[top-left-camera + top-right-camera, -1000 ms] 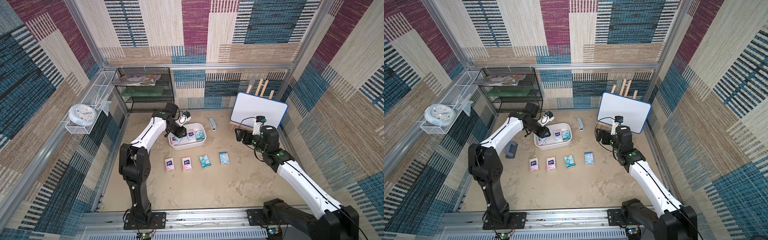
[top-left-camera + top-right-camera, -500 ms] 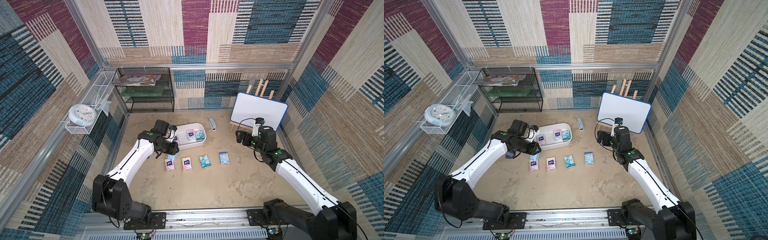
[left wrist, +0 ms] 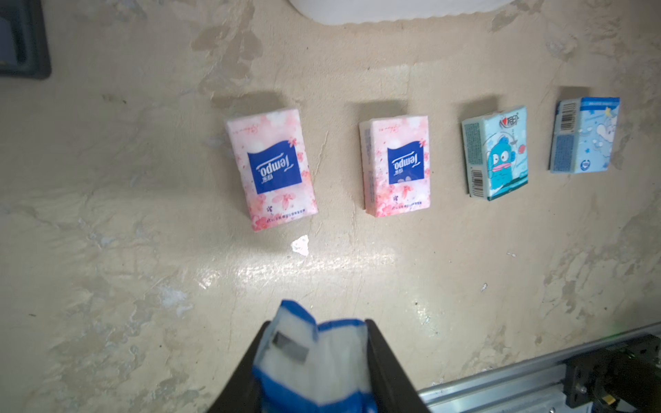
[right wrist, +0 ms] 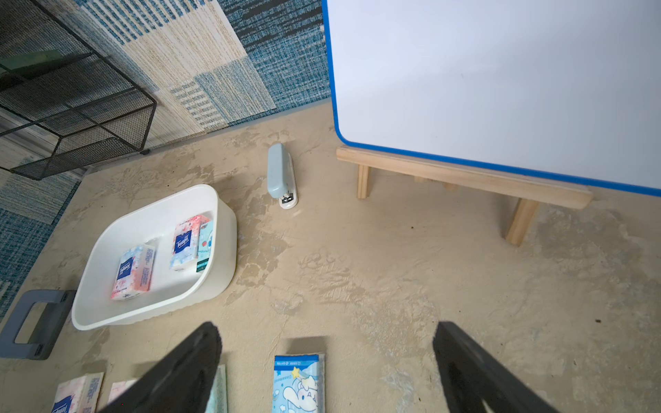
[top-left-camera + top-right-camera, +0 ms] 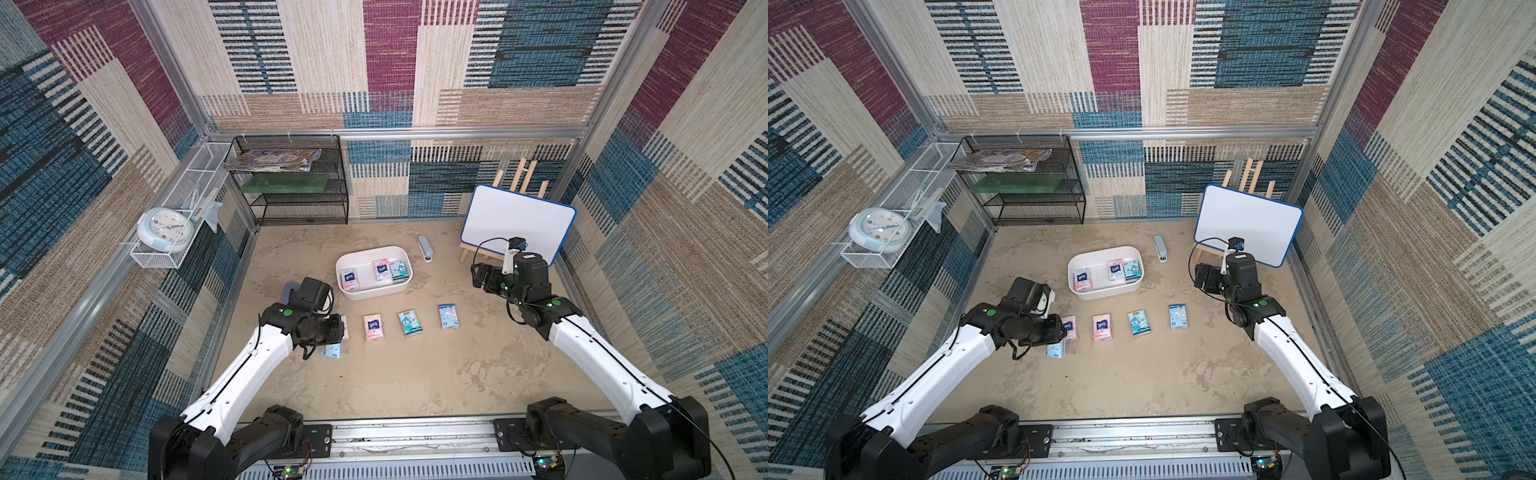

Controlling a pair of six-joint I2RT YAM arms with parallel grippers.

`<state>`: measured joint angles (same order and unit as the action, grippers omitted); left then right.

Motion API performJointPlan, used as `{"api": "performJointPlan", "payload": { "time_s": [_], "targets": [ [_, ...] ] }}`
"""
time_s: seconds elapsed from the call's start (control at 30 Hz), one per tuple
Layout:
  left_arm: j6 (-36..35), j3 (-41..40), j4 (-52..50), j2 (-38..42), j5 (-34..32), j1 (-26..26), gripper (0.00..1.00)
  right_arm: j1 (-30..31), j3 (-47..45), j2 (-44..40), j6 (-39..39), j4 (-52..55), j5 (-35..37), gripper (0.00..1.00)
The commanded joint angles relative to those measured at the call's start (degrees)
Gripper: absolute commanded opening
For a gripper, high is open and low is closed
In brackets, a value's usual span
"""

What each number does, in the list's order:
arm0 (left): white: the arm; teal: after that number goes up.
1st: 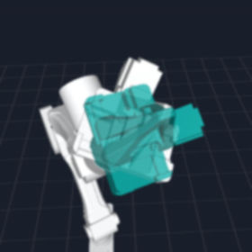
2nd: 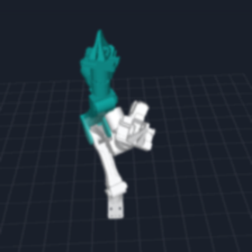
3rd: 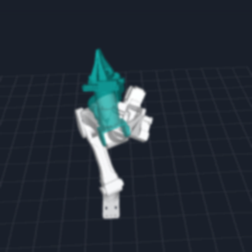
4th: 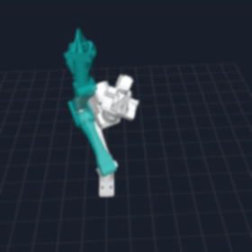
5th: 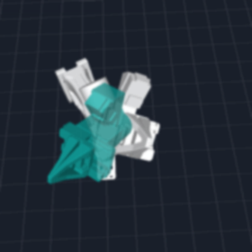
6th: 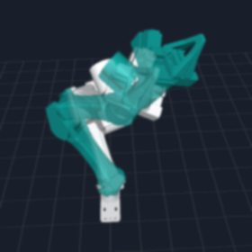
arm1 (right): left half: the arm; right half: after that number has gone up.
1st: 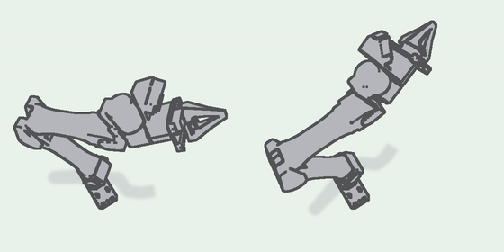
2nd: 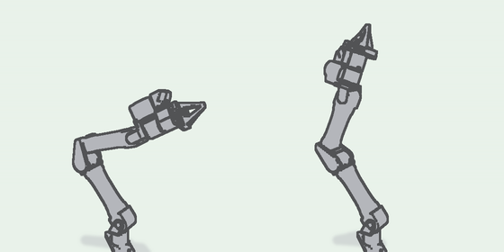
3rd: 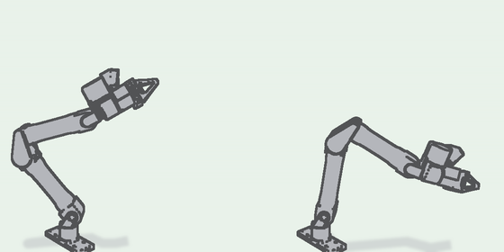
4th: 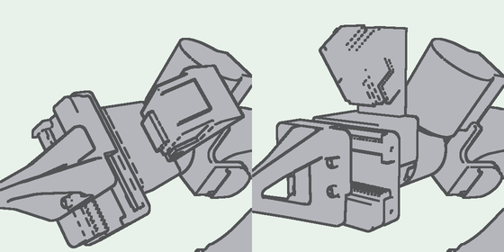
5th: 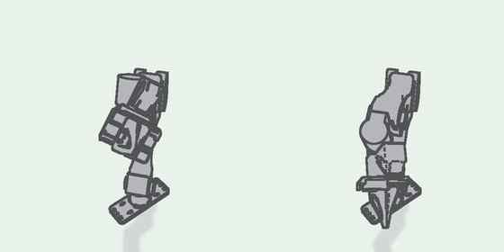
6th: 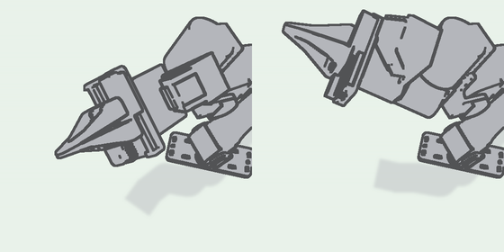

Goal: Take the pocket tissues out of the storage box
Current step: Place the pocket tissues at the center of the board.

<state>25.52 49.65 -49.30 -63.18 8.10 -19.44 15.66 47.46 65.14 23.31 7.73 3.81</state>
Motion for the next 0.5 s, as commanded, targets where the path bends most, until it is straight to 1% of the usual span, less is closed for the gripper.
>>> {"api": "performJointPlan", "payload": {
  "time_s": [0.0,0.2,0.37,0.47],
  "targets": [
    [6.7,-2.2,-1.8,1.9,-2.3,-1.1,0.31,0.0,0.3,0.2,0.4,0.6,0.1,0.98],
    [11.4,-6.2,-1.9,2.8,-2.7,-3.9,0.29,0.0,-0.3,-0.3,0.9,0.9,0.3,0.98],
    [13.7,-8.1,-1.7,0.6,-3.6,-5.4,0.29,0.0,-1.1,-0.7,1.4,1.0,0.3,0.98],
    [14.3,-8.8,0.3,-1.0,-3.3,-5.8,0.3,0.0,-1.5,-1.2,1.7,0.9,0.4,0.98]
  ]
}}
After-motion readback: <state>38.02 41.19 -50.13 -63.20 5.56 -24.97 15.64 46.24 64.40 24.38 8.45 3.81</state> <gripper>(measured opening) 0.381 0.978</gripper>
